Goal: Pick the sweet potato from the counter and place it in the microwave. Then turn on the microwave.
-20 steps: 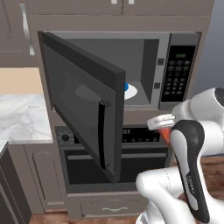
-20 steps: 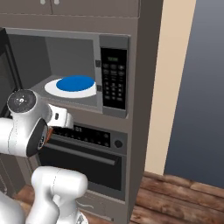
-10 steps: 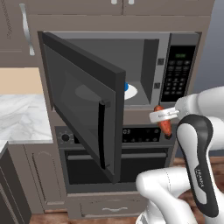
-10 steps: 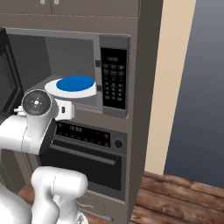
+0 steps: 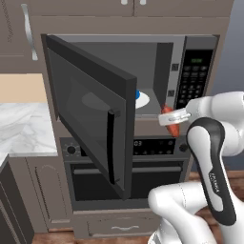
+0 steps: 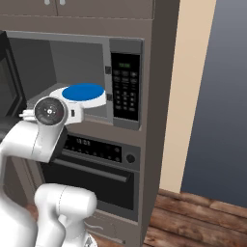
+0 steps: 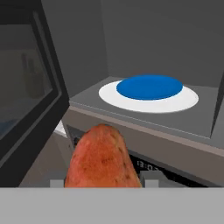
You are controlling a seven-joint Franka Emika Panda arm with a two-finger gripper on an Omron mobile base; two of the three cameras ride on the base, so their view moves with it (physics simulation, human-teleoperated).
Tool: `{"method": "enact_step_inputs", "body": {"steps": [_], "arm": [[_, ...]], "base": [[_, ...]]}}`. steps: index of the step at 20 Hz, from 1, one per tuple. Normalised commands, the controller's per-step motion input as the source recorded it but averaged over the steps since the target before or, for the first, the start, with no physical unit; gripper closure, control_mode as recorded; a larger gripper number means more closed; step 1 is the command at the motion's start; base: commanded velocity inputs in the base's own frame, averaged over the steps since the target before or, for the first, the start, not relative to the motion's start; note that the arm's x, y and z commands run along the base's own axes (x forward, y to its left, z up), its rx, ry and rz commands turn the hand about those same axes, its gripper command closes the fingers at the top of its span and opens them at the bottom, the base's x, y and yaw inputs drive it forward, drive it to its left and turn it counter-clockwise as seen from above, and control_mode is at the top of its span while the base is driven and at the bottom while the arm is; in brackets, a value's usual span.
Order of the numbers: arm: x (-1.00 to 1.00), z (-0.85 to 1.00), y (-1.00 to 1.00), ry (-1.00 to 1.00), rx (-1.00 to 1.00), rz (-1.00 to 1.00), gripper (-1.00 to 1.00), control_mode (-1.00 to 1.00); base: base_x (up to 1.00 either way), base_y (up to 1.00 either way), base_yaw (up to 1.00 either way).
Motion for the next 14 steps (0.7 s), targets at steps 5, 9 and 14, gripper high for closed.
{"method": "enact_step_inputs", "body": {"steps": [5, 9, 14], "arm": [[0.28, 0.18, 0.11, -0.08, 0.0, 0.01, 1.0, -1.0], [0.27, 0.21, 0.2, -0.07, 0.0, 0.0, 1.0, -1.0], [0.31, 0.18, 0.11, -0.05, 0.0, 0.0, 1.0, -1.0]], "base": [[0.0, 0.0, 0.0], [0.0, 0.0, 0.0], [0.0, 0.0, 0.0]]}}
